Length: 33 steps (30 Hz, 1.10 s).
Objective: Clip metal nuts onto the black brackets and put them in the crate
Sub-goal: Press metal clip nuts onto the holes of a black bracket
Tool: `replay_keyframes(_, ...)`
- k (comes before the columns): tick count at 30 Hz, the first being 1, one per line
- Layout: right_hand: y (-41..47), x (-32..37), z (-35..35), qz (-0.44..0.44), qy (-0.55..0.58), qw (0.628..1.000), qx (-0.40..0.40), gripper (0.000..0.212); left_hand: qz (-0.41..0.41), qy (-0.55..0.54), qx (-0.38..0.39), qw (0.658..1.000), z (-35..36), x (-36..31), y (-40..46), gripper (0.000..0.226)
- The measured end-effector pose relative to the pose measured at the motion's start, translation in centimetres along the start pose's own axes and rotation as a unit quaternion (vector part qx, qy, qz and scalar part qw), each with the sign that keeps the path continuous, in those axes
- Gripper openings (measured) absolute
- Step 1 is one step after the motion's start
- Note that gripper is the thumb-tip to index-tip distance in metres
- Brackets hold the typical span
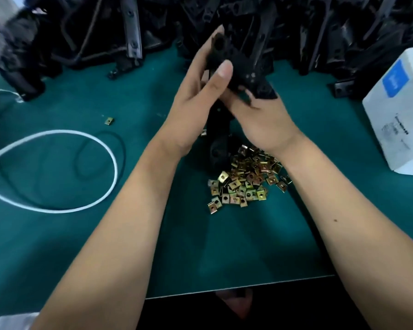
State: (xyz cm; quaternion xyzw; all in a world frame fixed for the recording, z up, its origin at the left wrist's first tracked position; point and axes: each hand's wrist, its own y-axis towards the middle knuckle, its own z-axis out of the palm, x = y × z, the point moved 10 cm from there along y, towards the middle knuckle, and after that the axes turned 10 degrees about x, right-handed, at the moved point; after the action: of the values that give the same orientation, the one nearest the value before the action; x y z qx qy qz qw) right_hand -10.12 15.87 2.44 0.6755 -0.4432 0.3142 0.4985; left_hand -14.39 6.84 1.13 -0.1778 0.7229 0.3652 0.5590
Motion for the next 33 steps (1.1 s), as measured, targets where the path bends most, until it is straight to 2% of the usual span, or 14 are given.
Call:
replay_keyframes(2, 0.2, -0.5, 0.9, 0.023, -0.108, 0.993, 0.047, 0.033, -0.026, -0.012, -0.055, 0.998, -1.3, 0.7, -0.3, 0.032)
replay_keyframes(4, 0.1, -1.0, 1.1, 0.052, -0.194, 0.977, 0.071, 0.04, -0.051, -0.023, -0.099, 0.993, -2.8, 1.5, -0.8, 0.02)
replay_keyframes(8, -0.4, -1.4, 0.4, 0.102, -0.188, 0.974, 0.079, 0.034, -0.054, -0.064, -0.241, 0.967, -7.6, 1.8, -2.2, 0.021)
replay_keyframes(10, -0.6, -1.2, 2.2, 0.105, -0.173, 0.96, 0.191, 0.028, -0.056, -0.114, -0.299, 0.946, -10.2, 2.5, -3.2, 0.023)
replay_keyframes(13, -2.9, -1.2, 6.7, 0.126, -0.172, 0.894, 0.393, 0.021, -0.07, -0.238, -0.297, 0.922, -11.6, 4.4, -3.8, 0.029)
replay_keyframes(14, -3.5, -1.4, 7.5, 0.134, -0.184, 0.876, 0.426, 0.022, -0.08, -0.279, -0.284, 0.914, -11.5, 5.0, -3.7, 0.031)
replay_keyframes(16, -4.0, -1.5, 8.2, 0.135, -0.2, 0.861, 0.448, 0.021, -0.1, -0.352, -0.249, 0.897, -10.2, 5.8, -3.4, 0.034)
replay_keyframes(18, -4.0, -1.6, 8.3, 0.142, -0.206, 0.857, 0.451, 0.016, -0.109, -0.38, -0.213, 0.894, -9.2, 5.9, -3.0, 0.036)
replay_keyframes(20, -4.0, -1.9, 8.4, 0.153, -0.234, 0.848, 0.45, 0.013, -0.113, -0.369, -0.18, 0.905, -8.3, 5.6, -2.8, 0.035)
replay_keyframes(25, -3.8, -2.1, 8.4, 0.157, -0.287, 0.837, 0.439, 0.017, -0.112, -0.367, -0.13, 0.914, -7.2, 5.3, -2.6, 0.031)
replay_keyframes(27, -3.0, -1.9, 7.2, 0.149, -0.267, 0.864, 0.401, 0.014, -0.112, -0.363, -0.118, 0.917, -6.9, 5.3, -2.4, 0.033)
replay_keyframes(29, -1.8, -1.7, 5.1, 0.141, -0.214, 0.911, 0.324, 0.012, -0.118, -0.356, -0.101, 0.922, -6.5, 5.3, -2.4, 0.035)
replay_keyframes(31, -1.0, -2.2, 2.9, 0.158, -0.104, 0.955, 0.227, 0.014, -0.122, -0.335, -0.069, 0.932, -5.7, 5.2, -2.4, 0.037)
replay_keyframes(33, -0.8, -2.9, 1.2, 0.174, 0.007, 0.976, 0.133, 0.013, -0.107, -0.306, -0.016, 0.946, -4.5, 4.6, -2.2, 0.046)
